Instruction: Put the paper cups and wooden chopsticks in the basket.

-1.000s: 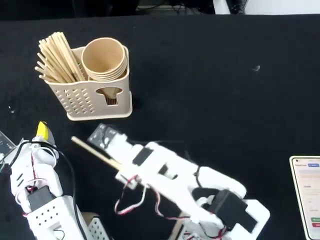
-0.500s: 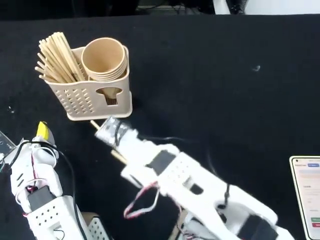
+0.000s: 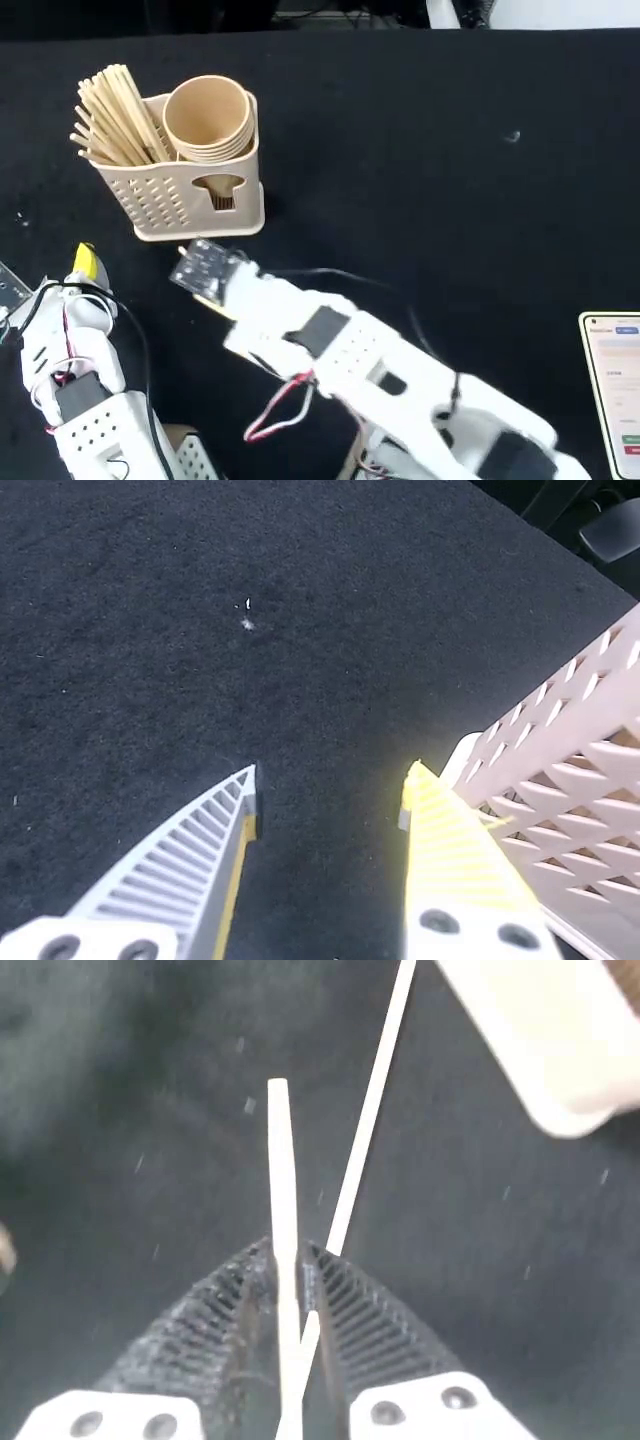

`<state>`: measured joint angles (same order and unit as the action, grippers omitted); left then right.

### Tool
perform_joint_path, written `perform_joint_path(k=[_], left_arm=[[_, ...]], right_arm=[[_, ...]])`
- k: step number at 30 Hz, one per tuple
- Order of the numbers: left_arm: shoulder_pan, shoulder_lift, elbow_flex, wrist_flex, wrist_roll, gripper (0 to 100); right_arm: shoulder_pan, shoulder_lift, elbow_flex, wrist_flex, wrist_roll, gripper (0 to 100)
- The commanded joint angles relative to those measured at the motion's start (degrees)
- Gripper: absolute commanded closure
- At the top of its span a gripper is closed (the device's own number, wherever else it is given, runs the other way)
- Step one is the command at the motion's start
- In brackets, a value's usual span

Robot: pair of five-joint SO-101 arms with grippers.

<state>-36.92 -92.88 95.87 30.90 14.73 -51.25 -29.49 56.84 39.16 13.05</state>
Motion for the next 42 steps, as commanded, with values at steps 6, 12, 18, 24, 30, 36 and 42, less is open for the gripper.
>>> perform_joint_path(k=[6,12,18,24,30,36,42], left_arm=[[0.5,-0.7,-1.2,0.1,-0.6,77],[0.5,-0.7,-1.2,0.1,-0.6,77],[0.5,-0.7,-1.2,0.1,-0.6,77],[0.5,-0.7,-1.2,0.1,-0.6,77],[0.5,-0.7,-1.2,-0.1,-0.6,77],[0.6,-0.7,-1.2,-0.1,-0.6,77],[0.3,-0.7,-1.2,-0.1,-0.6,77]], right_arm=[[1.0,18.2,-12.4,-1.8,0.4,81.8],[1.2,22.3,-11.2,-0.9,0.9,79.3],[1.4,25.7,-10.8,-1.2,1.0,78.9],[1.4,26.4,-12.0,-0.9,1.0,79.2],[1.8,15.9,-11.4,3.4,1.0,79.0],[7.1,16.9,-6.7,-1.0,4.0,70.8],[6.5,27.2,-12.7,1.8,4.2,69.4]])
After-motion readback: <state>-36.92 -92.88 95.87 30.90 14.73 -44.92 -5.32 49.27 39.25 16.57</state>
